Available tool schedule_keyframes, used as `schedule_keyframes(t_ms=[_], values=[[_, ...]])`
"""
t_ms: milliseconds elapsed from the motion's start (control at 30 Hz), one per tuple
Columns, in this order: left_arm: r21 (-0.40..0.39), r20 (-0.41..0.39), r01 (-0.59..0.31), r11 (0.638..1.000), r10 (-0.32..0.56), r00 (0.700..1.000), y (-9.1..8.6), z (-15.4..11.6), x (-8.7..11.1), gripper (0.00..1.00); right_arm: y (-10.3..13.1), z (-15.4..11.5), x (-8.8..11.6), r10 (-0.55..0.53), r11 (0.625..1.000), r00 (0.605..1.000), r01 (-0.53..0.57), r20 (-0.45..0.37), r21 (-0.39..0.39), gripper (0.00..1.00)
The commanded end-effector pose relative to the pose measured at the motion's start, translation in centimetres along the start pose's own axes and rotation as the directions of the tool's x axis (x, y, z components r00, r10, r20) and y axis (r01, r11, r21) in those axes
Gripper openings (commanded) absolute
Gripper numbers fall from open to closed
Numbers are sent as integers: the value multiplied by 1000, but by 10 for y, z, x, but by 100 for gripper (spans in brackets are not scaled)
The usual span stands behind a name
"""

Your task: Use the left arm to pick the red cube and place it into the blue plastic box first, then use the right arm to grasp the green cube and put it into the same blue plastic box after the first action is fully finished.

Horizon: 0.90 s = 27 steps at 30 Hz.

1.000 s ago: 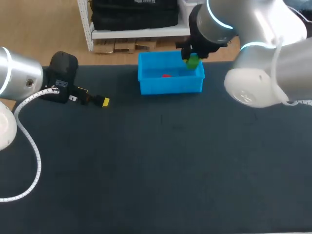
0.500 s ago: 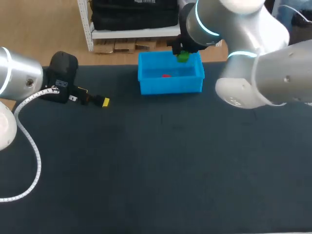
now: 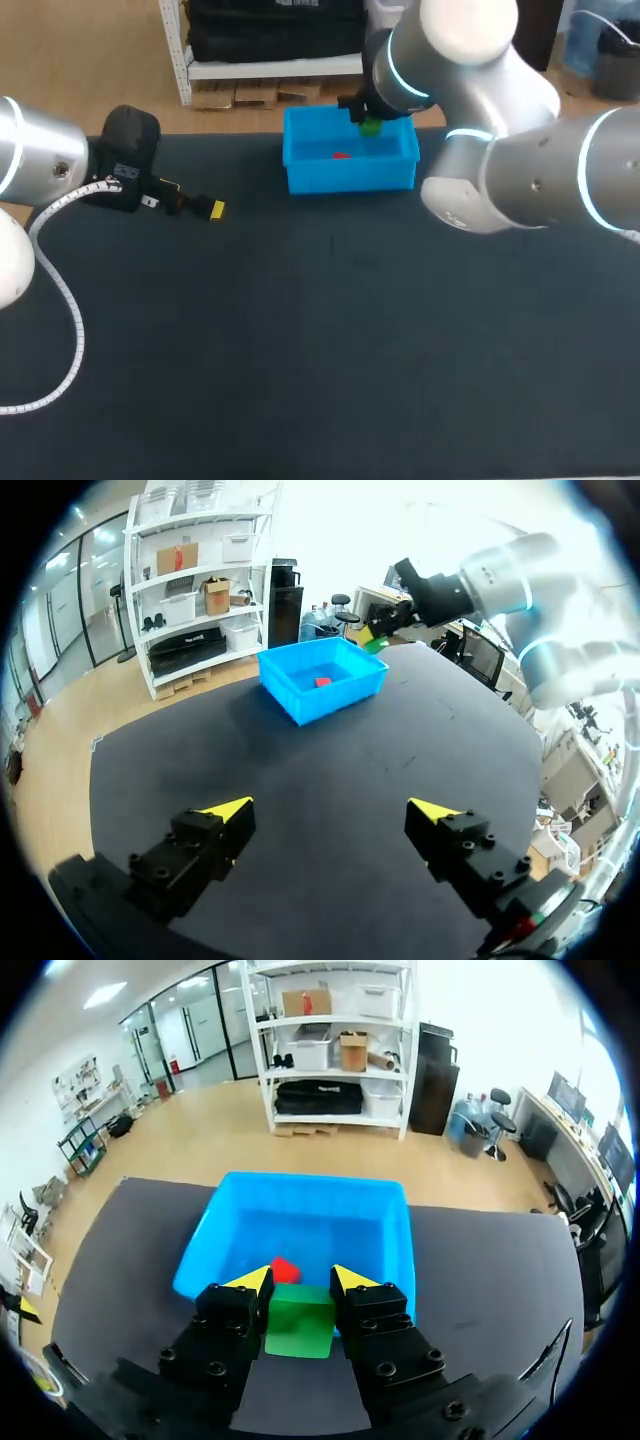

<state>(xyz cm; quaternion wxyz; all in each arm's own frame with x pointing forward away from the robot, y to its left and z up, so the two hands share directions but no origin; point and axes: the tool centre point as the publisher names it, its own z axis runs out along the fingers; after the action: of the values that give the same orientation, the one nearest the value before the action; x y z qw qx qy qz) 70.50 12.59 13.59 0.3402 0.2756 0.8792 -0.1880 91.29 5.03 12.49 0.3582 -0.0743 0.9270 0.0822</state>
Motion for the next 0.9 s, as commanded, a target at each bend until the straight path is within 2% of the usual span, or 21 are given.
schedule_keyframes(t_ms=[33,500,900], values=[[7,8,-2,1000,2,1000,2,-1,2,100,0,24,-8,-11,1000,1000,11,-9,10,0],[7,8,-2,1000,2,1000,2,-1,2,100,-10,64,-16,-16,1000,999,16,-49,6,0],[7,8,-2,1000,2,1000,2,-1,2,100,-13,78,-15,-4,1000,998,4,-68,0,0]])
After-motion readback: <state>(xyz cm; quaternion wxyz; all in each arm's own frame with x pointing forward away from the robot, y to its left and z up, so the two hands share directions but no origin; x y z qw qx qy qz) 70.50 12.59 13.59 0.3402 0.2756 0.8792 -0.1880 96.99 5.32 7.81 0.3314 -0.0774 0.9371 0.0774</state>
